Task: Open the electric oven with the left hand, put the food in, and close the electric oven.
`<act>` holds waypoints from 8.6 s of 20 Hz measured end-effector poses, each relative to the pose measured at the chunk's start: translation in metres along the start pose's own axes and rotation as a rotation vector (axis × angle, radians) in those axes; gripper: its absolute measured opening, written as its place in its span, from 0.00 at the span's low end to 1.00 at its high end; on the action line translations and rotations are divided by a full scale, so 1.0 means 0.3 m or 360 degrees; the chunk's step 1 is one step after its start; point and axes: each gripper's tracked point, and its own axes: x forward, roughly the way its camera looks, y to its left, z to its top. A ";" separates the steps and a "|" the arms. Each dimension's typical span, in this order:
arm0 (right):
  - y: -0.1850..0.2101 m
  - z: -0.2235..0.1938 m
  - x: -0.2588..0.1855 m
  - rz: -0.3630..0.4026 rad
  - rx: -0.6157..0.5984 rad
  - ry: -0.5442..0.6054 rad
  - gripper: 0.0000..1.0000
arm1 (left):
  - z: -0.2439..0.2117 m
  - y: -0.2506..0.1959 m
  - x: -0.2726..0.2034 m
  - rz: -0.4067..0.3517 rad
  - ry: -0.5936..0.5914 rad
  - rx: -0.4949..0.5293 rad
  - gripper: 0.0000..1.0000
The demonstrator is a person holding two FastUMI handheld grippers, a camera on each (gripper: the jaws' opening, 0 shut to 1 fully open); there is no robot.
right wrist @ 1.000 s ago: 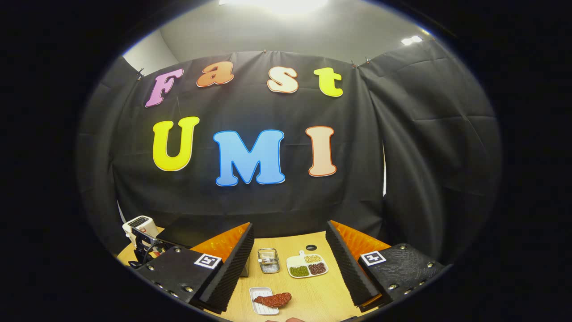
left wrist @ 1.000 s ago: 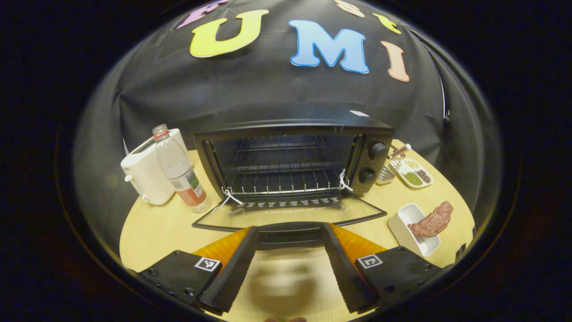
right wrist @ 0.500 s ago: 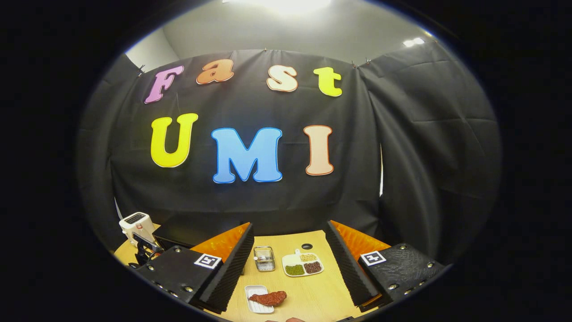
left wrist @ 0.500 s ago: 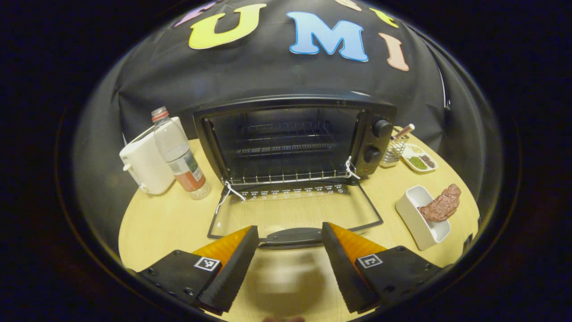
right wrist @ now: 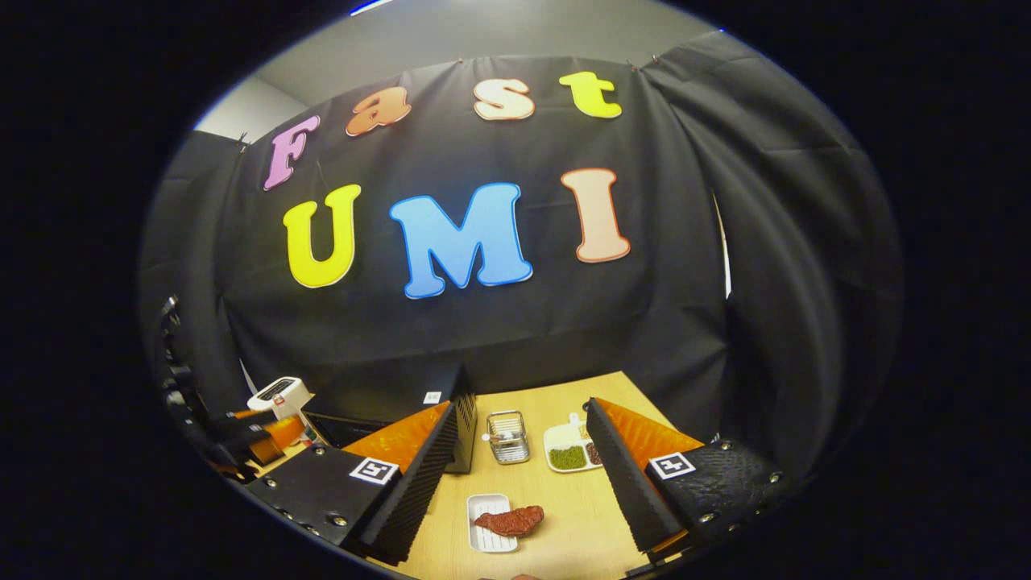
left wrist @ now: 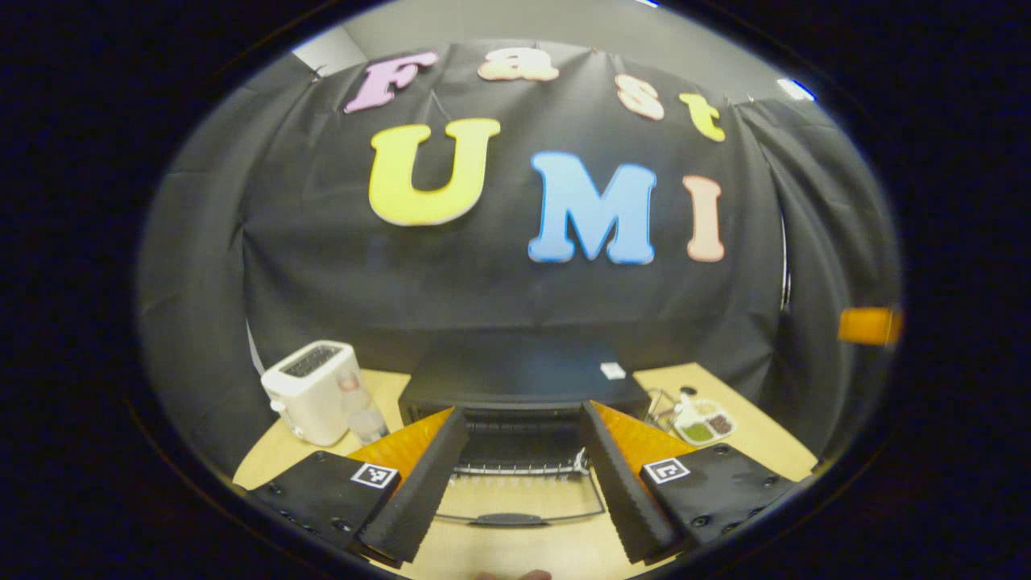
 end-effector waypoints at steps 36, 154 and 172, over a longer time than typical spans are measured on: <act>-0.059 -0.837 0.314 0.0648 0.1156 0.1013 0.10 | 0.313 0.038 -0.335 0.0420 -0.0205 -0.0150 0.98; 0.123 0.069 -0.010 -0.0117 -0.0079 -0.0302 0.98 | -0.951 0.060 0.005 -0.0016 0.1140 -0.0028 0.95; 0.093 0.056 0.017 -0.0192 -0.0093 -0.0260 0.98 | -1.128 0.077 0.103 -0.0024 0.1455 0.0058 0.95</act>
